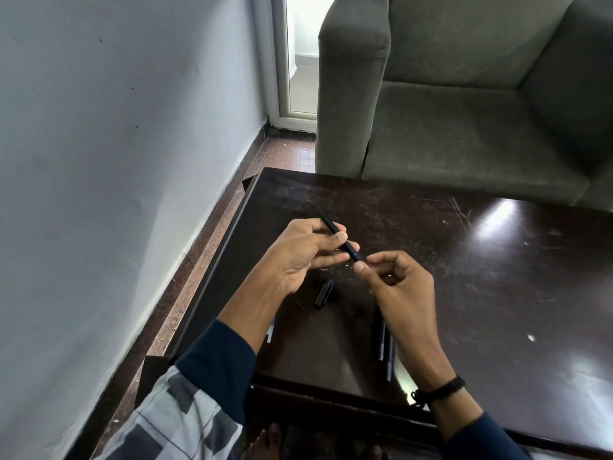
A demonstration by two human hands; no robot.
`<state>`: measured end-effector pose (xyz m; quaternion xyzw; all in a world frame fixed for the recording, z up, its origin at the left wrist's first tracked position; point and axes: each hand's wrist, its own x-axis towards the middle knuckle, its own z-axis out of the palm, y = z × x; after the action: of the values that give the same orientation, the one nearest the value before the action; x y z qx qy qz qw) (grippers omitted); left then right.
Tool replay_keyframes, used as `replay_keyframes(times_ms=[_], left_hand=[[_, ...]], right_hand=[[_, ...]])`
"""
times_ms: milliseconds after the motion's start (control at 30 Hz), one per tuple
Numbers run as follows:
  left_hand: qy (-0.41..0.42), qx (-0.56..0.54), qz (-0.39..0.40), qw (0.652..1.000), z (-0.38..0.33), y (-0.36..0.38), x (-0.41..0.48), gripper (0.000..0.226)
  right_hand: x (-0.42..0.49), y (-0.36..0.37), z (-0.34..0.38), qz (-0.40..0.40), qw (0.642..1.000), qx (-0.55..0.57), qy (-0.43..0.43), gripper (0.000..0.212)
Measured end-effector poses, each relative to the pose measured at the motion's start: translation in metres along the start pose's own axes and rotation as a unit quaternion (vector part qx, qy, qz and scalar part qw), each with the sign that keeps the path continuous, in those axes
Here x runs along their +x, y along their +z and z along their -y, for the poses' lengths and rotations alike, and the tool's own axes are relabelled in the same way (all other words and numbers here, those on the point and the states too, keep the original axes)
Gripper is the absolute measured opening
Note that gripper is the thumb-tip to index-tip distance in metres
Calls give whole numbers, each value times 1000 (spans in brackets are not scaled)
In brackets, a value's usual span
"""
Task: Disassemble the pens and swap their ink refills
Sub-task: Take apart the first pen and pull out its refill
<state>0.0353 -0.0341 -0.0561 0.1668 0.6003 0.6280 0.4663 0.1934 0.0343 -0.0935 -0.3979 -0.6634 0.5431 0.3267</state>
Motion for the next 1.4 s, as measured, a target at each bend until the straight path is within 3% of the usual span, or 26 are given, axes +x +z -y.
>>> replay_keyframes(times_ms=[100,767,900,1167,1400], left_hand=[[3,2,-2,1000,-1,-1,0,19],[1,11,4,1000,1,1,1,14],[6,10,1,1000,-1,0,1,18],[5,16,2,1000,0,1,2,15],[4,25,1,1000,0,2,0,17]], right_hand=[[-1,0,1,5,1000,19,16,3],[2,1,-1,0,1000,-13,3,11],[1,0,2,-3,1000,14,16,3],[2,1,-1,5,1000,-10,-4,15],[3,-1,0,7,1000,-3,10,7]])
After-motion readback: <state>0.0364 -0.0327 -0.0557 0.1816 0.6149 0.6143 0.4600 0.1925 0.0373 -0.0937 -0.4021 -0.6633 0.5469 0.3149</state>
